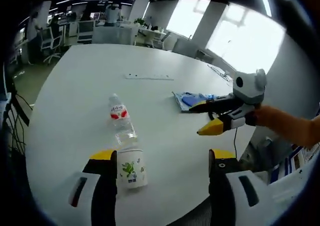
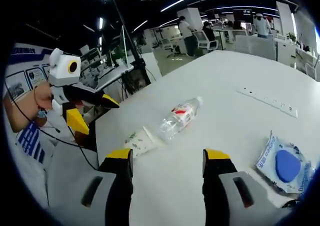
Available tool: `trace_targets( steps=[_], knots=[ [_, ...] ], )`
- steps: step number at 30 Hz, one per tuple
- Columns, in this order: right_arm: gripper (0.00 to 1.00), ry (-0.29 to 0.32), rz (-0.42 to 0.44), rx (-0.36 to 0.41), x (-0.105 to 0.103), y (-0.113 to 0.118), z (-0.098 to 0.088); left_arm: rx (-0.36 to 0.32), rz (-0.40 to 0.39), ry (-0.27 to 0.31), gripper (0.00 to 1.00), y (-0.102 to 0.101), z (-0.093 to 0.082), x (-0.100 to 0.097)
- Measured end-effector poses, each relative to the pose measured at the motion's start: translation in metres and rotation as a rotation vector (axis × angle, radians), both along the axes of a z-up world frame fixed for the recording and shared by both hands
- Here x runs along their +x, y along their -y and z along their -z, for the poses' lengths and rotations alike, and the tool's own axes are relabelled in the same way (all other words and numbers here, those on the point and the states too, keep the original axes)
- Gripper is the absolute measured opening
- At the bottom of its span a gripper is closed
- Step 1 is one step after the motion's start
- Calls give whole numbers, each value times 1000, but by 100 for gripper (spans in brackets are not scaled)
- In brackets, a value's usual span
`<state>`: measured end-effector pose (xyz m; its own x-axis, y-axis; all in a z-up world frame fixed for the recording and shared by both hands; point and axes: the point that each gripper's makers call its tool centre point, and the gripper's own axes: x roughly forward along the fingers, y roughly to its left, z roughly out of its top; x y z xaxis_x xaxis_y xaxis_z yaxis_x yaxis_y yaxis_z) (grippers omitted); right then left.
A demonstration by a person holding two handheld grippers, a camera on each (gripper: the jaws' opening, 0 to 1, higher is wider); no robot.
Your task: Arrange the tabletop items into an orderly group along one side of the table until the central work area is clear of visible clutter.
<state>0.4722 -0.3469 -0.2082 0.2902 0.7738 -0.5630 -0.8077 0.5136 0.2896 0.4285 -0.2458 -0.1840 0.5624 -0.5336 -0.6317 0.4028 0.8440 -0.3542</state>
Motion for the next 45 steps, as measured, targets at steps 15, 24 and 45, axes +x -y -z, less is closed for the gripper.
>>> trace_targets(
  steps=[15,24,45],
  knots=[
    [39,-53,-292,-37,-12,-75,21,-37,-74,-36,76,-43,18,-22],
    [31,-99,-437,-62,-16,-102,36,-76,-111,-56,77,-54,30,-29],
    [24,-296,-632,-74,-16,-119,70,-141,-94,-70,75,-55,46,-43]
  ],
)
